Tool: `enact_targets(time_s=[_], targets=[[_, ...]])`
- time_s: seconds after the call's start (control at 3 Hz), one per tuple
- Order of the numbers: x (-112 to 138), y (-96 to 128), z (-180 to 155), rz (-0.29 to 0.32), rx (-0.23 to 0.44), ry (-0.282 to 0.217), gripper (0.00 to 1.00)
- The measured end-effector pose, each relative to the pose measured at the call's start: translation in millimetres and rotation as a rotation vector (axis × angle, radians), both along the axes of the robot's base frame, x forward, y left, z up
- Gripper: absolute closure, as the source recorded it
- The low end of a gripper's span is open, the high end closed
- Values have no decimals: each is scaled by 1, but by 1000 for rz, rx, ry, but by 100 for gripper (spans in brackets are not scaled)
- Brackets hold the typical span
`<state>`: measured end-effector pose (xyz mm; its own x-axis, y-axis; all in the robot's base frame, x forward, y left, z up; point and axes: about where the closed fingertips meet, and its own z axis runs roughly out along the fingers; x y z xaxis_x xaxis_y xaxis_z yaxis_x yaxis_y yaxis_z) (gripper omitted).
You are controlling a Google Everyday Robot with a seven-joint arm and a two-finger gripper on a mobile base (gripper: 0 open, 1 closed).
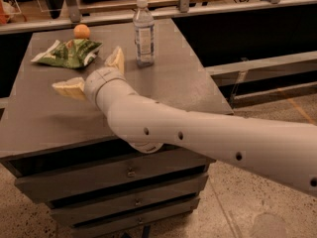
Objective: Move green jalapeno chip bag near orange
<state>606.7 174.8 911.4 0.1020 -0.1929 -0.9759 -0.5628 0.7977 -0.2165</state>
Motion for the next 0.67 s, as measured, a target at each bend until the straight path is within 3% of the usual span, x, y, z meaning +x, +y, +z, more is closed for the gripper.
enact_targets(time_s=[0.67], targets=[[-77, -32, 2, -85, 6, 51, 0]])
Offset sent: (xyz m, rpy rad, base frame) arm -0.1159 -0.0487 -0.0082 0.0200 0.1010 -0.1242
